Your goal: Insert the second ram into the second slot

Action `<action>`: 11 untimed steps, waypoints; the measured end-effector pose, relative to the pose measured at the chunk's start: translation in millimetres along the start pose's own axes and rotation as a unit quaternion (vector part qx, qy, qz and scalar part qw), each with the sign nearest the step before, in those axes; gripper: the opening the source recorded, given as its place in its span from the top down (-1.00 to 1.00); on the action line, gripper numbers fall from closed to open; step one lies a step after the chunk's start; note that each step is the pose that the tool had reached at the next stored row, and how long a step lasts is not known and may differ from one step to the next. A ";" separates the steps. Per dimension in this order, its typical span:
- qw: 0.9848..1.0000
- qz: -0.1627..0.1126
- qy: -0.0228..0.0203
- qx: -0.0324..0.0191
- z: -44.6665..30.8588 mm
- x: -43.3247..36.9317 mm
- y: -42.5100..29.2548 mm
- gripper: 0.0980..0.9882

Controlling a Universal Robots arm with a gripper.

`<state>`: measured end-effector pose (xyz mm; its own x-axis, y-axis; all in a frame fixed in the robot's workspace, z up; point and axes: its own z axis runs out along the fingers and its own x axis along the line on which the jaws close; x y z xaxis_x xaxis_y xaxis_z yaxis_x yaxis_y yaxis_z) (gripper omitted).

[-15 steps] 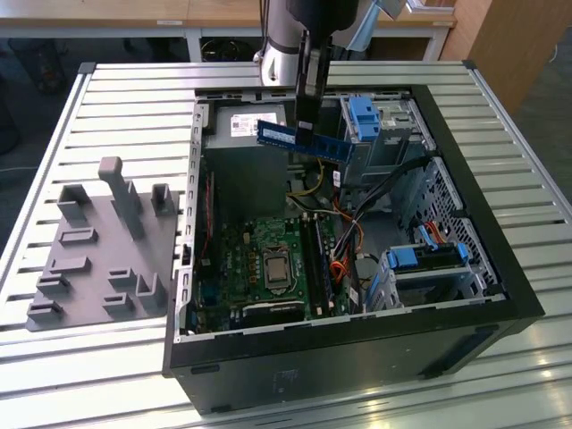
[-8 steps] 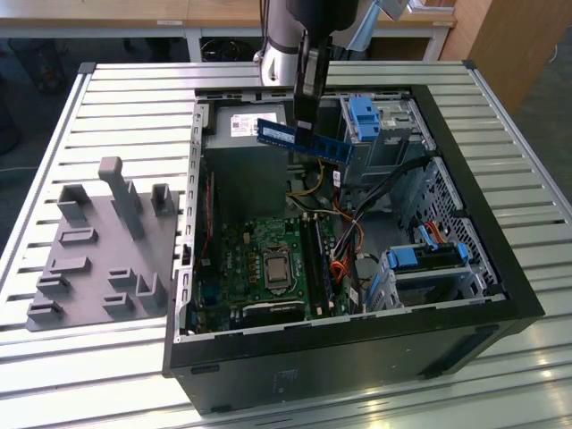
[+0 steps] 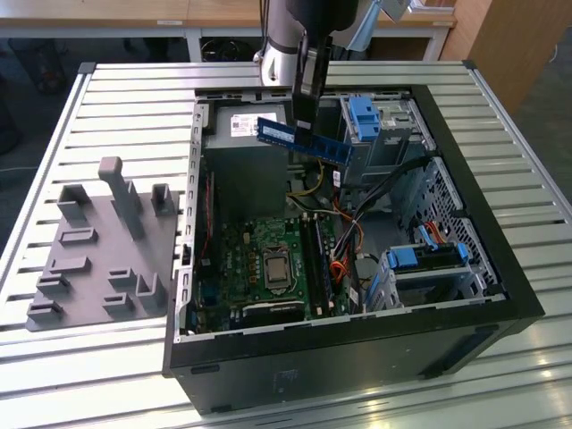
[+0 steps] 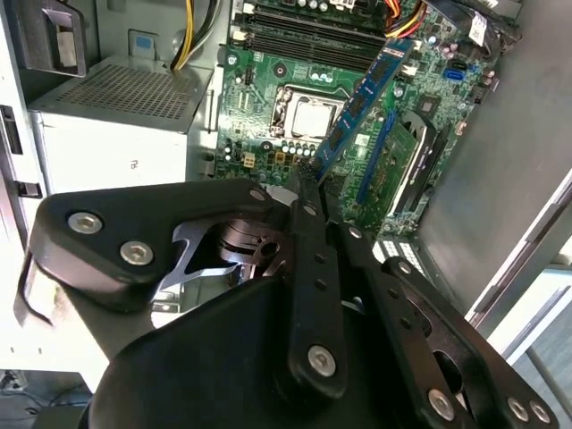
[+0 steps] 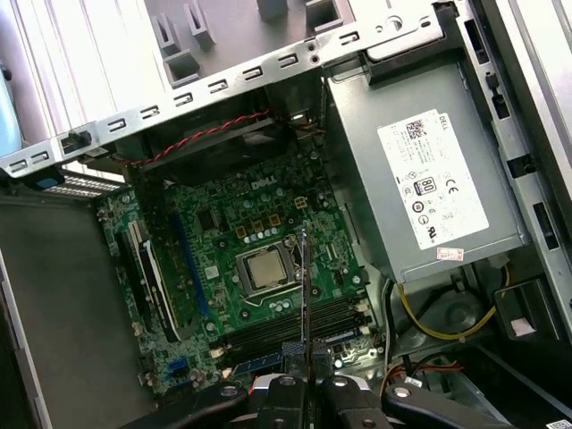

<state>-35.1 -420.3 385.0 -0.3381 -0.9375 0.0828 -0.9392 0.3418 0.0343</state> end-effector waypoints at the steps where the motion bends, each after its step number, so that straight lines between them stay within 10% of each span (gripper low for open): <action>1: 1.000 0.002 0.000 0.000 0.0 0.0 0.0 0.91; 11: 1.000 0.025 -0.001 -0.002 0.0 0.0 0.0 0.91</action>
<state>-35.1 -420.3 385.0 -0.3850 -0.9192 0.0827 -0.9207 0.3887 0.0343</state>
